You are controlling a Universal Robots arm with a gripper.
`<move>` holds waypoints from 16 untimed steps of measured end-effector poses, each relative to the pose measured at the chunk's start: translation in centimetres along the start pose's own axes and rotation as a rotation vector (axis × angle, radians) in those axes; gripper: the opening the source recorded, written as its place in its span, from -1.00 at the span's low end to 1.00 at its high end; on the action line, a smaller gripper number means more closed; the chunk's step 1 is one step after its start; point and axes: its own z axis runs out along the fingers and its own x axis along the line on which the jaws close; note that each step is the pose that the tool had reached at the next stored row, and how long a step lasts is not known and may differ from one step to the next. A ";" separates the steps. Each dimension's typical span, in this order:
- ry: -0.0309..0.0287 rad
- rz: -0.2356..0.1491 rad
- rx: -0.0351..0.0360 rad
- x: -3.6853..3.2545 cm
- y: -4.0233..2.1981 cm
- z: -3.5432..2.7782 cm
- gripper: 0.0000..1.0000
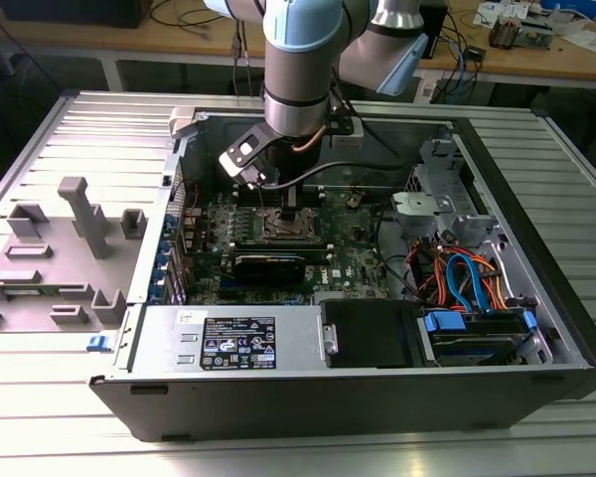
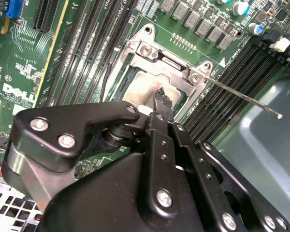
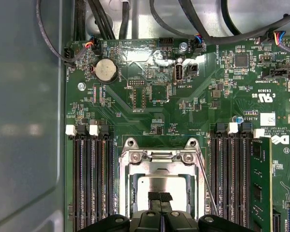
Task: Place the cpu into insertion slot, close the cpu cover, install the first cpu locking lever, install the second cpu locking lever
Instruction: 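Install the first cpu locking lever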
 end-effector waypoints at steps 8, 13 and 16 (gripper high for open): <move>0.0000 0.000 0.0000 0.01 0.01 -0.26 -0.79; 0.0001 0.000 0.0000 0.02 0.01 -0.68 -0.79; 0.0001 0.000 -0.0001 0.03 0.01 -0.90 -0.79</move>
